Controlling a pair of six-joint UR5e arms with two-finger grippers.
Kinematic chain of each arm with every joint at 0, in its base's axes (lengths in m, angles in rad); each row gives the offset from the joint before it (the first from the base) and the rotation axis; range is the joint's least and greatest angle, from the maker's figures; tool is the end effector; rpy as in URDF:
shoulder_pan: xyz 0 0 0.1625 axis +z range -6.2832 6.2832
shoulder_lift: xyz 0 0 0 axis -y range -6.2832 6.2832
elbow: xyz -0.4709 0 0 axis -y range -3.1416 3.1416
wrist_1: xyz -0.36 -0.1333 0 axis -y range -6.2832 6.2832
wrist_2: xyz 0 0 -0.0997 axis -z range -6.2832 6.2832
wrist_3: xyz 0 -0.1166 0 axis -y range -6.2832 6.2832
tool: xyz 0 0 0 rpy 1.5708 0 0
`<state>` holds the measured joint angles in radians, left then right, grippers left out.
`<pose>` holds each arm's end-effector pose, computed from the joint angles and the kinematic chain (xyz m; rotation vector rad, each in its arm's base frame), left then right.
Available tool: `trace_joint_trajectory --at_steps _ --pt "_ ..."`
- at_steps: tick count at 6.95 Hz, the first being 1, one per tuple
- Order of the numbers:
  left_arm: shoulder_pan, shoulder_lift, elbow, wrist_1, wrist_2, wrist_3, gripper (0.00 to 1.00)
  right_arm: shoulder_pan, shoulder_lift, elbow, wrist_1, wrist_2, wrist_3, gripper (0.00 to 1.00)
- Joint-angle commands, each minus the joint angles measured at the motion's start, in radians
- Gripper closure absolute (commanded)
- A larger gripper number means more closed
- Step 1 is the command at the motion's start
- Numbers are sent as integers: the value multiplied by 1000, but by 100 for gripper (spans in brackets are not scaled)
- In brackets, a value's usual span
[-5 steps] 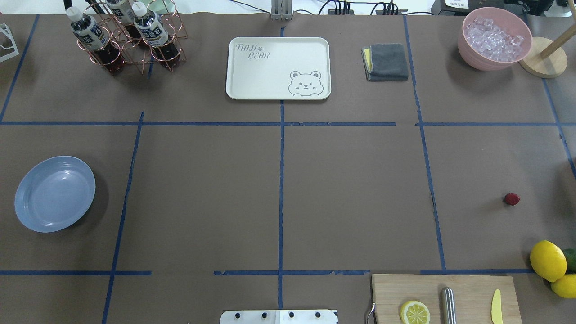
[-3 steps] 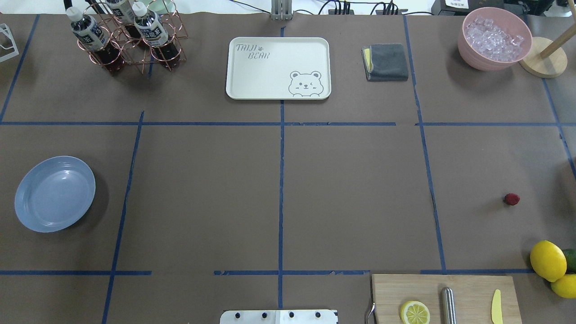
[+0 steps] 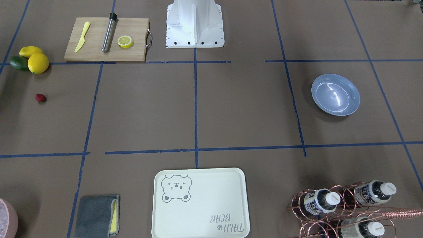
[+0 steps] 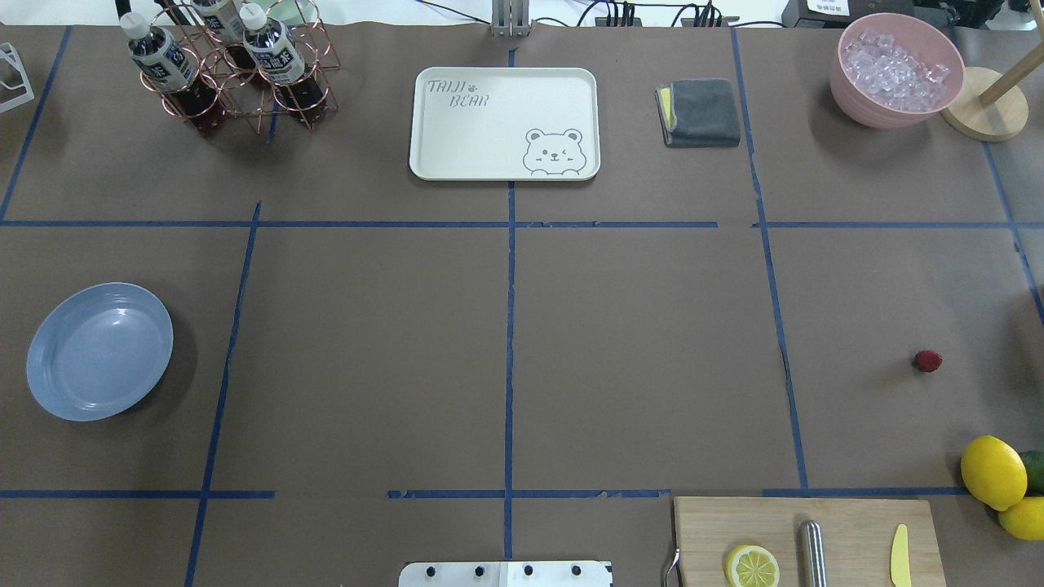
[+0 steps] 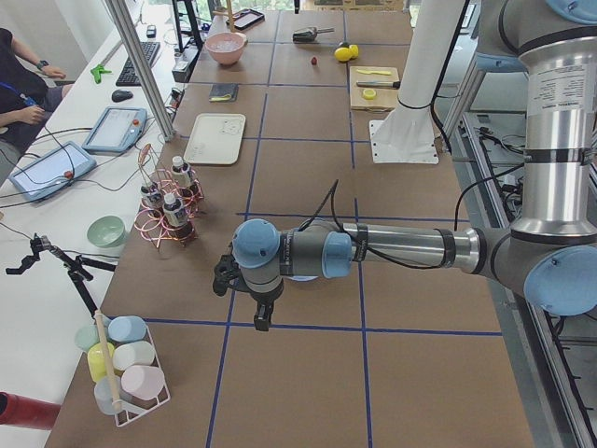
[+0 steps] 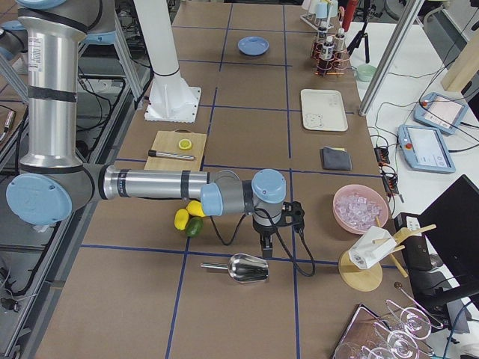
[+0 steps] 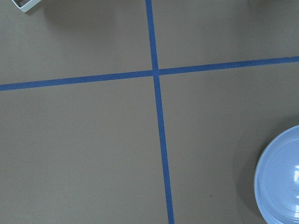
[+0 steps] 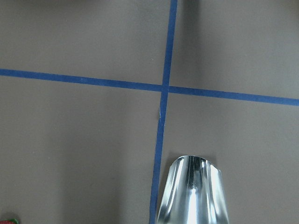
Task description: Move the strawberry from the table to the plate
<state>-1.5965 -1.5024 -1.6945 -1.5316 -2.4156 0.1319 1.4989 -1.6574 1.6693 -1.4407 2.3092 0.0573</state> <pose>-0.0571 -0.4269 0.6882 0.0816 0.8414 0.1066 0.0238 -0.4330 0.6986 0.0876 -0.7444 -0.0663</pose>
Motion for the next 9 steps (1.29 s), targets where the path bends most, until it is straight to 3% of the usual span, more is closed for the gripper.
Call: trace_joint_trajectory --at_steps 1,2,5,8,9 --pt "6 -2 -4 -77 3 0 0 0 27 7 66 2 10 0" --pt "9 -13 -2 -153 6 -2 0 -3 27 -5 142 -5 10 0" --pt "12 -22 50 -607 -6 -8 0 -14 48 -26 161 68 87 0" --pt "103 -6 127 -860 -30 -21 0 -14 56 -23 161 73 90 0" --pt "186 -1 153 -874 -19 -146 0 -16 56 -25 161 72 90 0"
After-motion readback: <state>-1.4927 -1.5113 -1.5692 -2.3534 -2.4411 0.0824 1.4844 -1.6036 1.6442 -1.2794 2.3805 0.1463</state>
